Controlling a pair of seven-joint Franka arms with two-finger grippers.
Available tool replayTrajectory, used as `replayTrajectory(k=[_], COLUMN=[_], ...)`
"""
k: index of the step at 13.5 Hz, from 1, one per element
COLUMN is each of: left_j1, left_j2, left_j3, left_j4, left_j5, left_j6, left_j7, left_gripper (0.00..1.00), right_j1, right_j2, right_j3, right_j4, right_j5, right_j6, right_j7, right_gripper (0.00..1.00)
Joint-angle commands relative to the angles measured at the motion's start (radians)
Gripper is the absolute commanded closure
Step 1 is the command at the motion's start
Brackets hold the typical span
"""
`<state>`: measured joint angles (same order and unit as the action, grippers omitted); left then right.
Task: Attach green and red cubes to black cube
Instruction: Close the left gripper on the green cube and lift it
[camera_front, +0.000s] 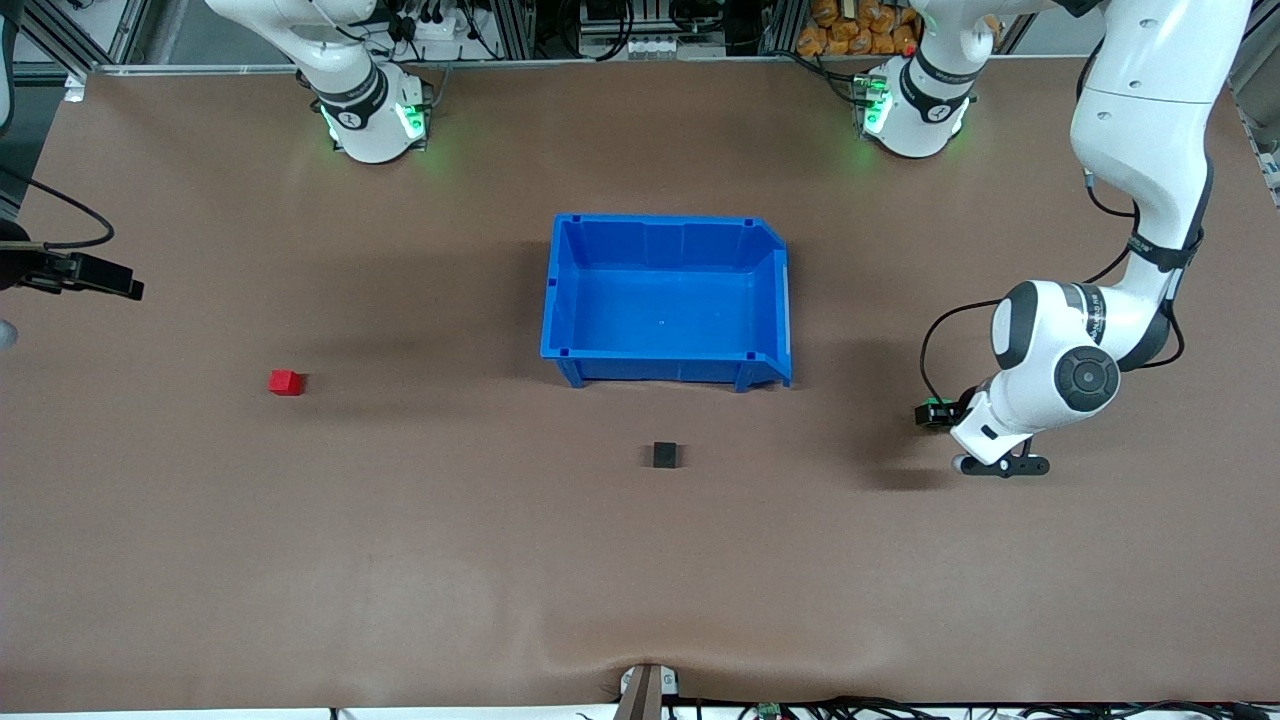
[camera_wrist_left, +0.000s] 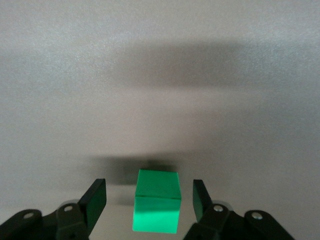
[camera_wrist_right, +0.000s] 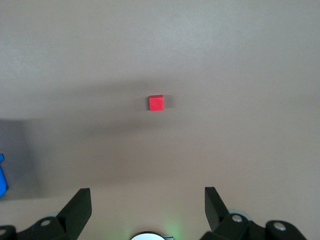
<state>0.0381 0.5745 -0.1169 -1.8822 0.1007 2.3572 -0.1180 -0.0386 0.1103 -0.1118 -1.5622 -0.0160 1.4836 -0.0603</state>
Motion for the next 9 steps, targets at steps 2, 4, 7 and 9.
replayTrajectory(k=[2, 4, 7, 9], left_j1=[0.008, 0.006, 0.009, 0.006], left_j2=[0.024, 0.024, 0.024, 0.024], left_j3=[-0.003, -0.003, -0.004, -0.003], left_j4=[0.011, 0.008, 0.012, 0.009], left_j5=[0.022, 0.022, 0.022, 0.019], left_j6=[0.019, 0.019, 0.019, 0.021], left_j7=[-0.014, -0.014, -0.017, -0.02], left_gripper=[0.29, 0.35, 0.68, 0.72], right_j1=[-0.012, -0.009, -0.011, -0.014], right_j2=[0.029, 0.054, 0.058, 0.066], right_j3=[0.012, 0.011, 0.012, 0.012], right_j4=[0.016, 0.018, 0.016, 0.014], right_j5=[-0.016, -0.016, -0.012, -0.012], right_j6=[-0.002, 0.0, 0.003, 0.018], right_j7=[-0.003, -0.001, -0.001, -0.001], right_gripper=[0.0, 0.0, 0.0, 0.0])
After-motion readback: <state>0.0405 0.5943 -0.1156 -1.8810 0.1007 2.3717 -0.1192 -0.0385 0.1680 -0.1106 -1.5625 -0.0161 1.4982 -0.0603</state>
